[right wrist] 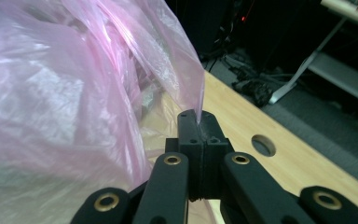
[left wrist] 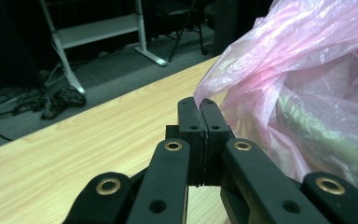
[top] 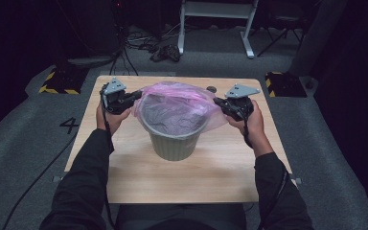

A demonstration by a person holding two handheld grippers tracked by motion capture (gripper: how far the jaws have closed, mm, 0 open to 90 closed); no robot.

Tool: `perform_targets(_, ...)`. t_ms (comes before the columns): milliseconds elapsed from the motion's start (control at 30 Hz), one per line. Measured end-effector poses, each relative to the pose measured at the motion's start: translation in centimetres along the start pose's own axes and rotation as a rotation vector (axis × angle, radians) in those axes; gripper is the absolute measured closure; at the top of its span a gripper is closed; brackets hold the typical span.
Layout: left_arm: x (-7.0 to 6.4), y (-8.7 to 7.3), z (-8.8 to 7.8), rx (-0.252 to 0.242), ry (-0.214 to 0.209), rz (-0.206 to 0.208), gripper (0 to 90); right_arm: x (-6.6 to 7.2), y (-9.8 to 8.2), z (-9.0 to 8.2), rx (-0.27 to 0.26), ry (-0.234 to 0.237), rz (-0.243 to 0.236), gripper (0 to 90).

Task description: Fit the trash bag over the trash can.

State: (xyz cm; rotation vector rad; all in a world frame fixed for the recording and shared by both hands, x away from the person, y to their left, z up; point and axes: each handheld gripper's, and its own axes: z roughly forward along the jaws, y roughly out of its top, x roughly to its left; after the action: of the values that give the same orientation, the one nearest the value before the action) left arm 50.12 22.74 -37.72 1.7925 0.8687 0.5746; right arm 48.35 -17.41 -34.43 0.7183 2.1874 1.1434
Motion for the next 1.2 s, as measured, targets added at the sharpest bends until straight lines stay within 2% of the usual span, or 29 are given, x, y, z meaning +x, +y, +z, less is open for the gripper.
perform_targets(100, 0.0, -0.2, 0.9, 0.022, -0.014, -0.006, 89.6, -0.4, -0.2, 0.8, 0.024, 0.000, 0.008, 90.0)
perform_targets(233, -0.3, -0.5, 1.8, 0.046, -0.034, -0.018, 89.6, -1.1, -0.7, 1.8, 0.030, 0.018, 0.052, 90.0)
perform_targets(267, -0.4, -0.5, 2.1, 0.062, -0.034, -0.012, 89.6, -1.3, -0.8, 1.9, 0.031, 0.026, 0.056, 90.0)
perform_targets(400, -0.5, -0.9, 2.5, 0.081, -0.061, -0.031, 89.6, -1.5, -1.6, 2.9, 0.040, 0.058, 0.094, 90.0)
perform_targets(567, -0.5, -1.5, 2.2, 0.092, -0.114, -0.051, 89.5, -1.0, -2.3, 3.0, 0.043, 0.101, 0.090, 90.0)
perform_targets(600, -0.4, -1.7, 1.9, 0.090, -0.112, -0.053, 89.5, -0.9, -2.4, 2.9, 0.041, 0.108, 0.090, 90.0)
perform_targets(633, -0.4, -1.8, 1.5, 0.105, -0.085, -0.045, 89.0, -0.8, -2.6, 2.8, 0.031, 0.116, 0.093, 90.0)
perform_targets(667, -0.4, -1.8, 1.0, 0.112, -0.048, -0.024, 84.2, -0.7, -2.6, 2.6, 0.025, 0.120, 0.098, 89.3)
perform_targets(733, -0.2, -2.0, -0.3, 0.099, 0.017, 0.007, 73.6, -0.4, -2.4, 1.9, 0.020, 0.092, 0.053, 86.2)
perform_targets(800, 0.3, -2.2, -2.0, 0.073, 0.051, -0.003, 63.5, -0.3, -2.1, 1.2, 0.004, 0.079, 0.036, 79.3)
perform_targets(833, 0.6, -2.3, -2.9, 0.060, 0.060, -0.014, 57.3, -0.2, -2.0, 0.6, -0.009, 0.057, 0.019, 72.0)
perform_targets(900, 0.9, -2.5, -4.7, 0.044, 0.073, -0.010, 48.8, -0.2, -2.0, 0.0, -0.015, 0.042, 0.005, 61.8)
perform_targets(967, 1.0, -3.0, -6.1, 0.029, 0.065, -0.024, 41.3, 0.0, -2.0, -0.8, -0.009, 0.009, -0.037, 52.9)
perform_targets(1000, 1.0, -3.2, -6.7, 0.029, 0.057, -0.024, 37.3, 0.1, -2.1, -1.3, -0.007, -0.005, -0.050, 52.4)
perform_targets(1067, 0.7, -3.8, -7.7, 0.013, 0.048, -0.021, 30.3, 0.2, -2.2, -2.0, -0.014, 0.007, -0.073, 48.0)
perform_targets(1200, -0.2, -4.8, -8.7, 0.026, 0.080, 0.001, 22.9, 0.6, -2.6, -3.3, -0.024, 0.005, -0.100, 40.0)
